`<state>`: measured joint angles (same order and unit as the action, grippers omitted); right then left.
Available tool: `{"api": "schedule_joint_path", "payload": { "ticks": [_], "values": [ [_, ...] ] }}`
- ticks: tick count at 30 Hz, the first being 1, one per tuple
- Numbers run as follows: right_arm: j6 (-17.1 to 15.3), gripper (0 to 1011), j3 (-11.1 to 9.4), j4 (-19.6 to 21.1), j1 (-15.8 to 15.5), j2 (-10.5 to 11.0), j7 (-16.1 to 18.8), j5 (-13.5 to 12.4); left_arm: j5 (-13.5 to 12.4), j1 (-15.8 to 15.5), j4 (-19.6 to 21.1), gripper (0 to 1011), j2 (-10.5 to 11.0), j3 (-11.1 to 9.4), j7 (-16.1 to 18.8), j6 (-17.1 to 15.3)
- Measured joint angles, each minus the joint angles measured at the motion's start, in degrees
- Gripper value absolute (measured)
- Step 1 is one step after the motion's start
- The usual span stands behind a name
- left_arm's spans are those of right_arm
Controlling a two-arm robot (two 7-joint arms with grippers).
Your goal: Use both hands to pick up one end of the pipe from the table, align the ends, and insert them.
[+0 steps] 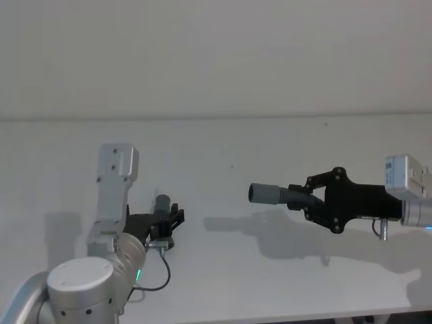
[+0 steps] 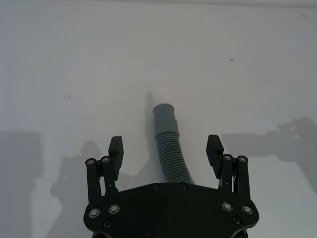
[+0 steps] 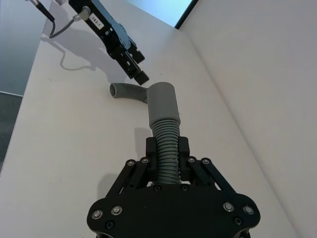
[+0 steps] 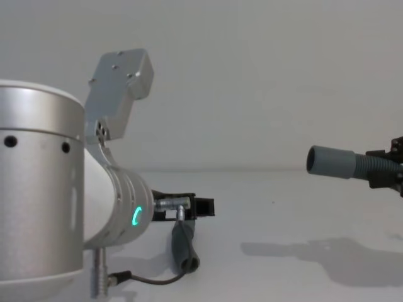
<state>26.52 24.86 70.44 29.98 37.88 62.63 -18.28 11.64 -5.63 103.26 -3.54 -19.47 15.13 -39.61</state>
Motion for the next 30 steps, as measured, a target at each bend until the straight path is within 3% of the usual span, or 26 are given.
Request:
{"api": "schedule_joint_path", "payload": {
  "ticks": [10,30],
  "values": [
    [0.0,222,0.0,0.0,0.0,0.0,0.0,0.0,0.1,-2.3,-3.4,1001,-1.1,0.6,-0.6,-1.0],
    [0.0,222,0.0,0.0,0.0,0.0,0.0,0.0,-0.4,-7.4,-7.3,1001,-1.4,0.4,-2.5,-6.6]
  ]
}}
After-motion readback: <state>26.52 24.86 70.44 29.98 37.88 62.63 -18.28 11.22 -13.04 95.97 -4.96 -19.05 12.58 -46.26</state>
